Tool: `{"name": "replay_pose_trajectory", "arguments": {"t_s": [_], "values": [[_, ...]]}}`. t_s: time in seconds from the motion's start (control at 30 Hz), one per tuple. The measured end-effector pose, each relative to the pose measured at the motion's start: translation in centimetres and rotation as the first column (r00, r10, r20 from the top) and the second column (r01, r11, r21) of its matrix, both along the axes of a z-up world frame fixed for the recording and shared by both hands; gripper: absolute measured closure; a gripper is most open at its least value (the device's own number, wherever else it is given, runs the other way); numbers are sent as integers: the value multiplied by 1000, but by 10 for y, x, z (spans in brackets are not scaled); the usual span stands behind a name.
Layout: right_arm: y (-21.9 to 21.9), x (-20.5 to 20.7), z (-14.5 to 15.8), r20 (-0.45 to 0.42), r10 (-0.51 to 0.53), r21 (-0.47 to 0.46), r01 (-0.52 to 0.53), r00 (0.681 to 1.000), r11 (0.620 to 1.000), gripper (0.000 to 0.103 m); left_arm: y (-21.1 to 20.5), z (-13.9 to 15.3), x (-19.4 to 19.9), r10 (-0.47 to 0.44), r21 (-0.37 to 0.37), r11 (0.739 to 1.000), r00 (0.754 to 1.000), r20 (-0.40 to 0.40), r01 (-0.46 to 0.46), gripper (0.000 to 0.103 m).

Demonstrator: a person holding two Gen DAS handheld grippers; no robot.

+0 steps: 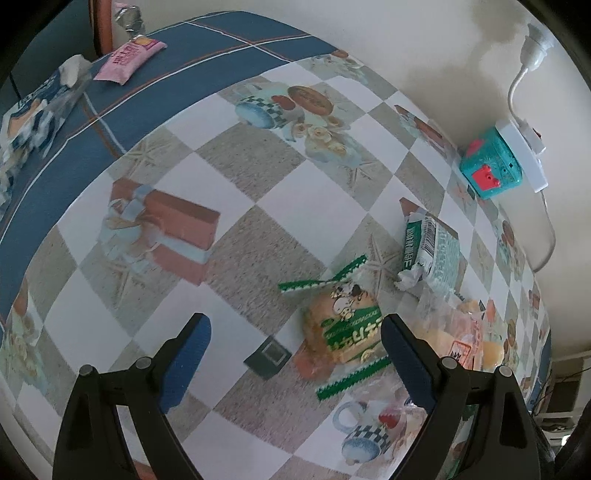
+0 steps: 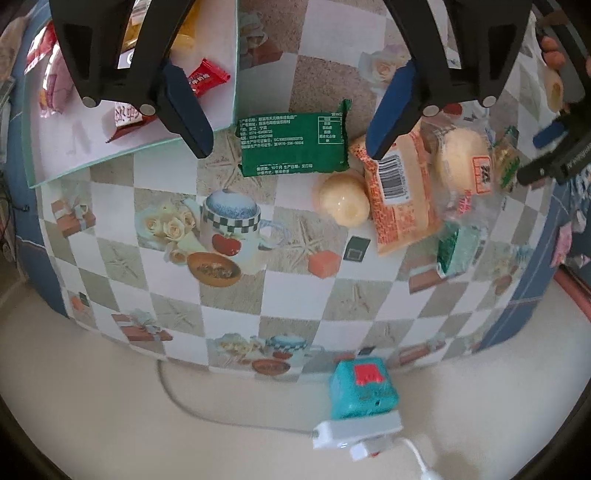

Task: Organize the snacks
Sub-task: 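Grasp the green rectangular pack with the right tool while the left tool grasps the green-striped cookie pack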

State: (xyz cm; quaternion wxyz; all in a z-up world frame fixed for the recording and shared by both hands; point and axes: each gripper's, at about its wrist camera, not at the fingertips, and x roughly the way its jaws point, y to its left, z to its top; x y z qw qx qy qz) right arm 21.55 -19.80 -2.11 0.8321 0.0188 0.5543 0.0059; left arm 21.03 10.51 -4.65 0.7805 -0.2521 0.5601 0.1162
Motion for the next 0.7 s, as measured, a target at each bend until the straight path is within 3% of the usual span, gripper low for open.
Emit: {"name": "replay_pose_trajectory", "arguments": {"t_s": [0.4,0.7], "values": [[10,14,-20,-76,83,-71,-88,994,994,18,-15,-8,19,-37,24,999,999,0,37,10],[15,18,-28,-86,100,-77,-107,991,991,26,-23,-10,24,-63,69,996,998,-8,63,10]]}}
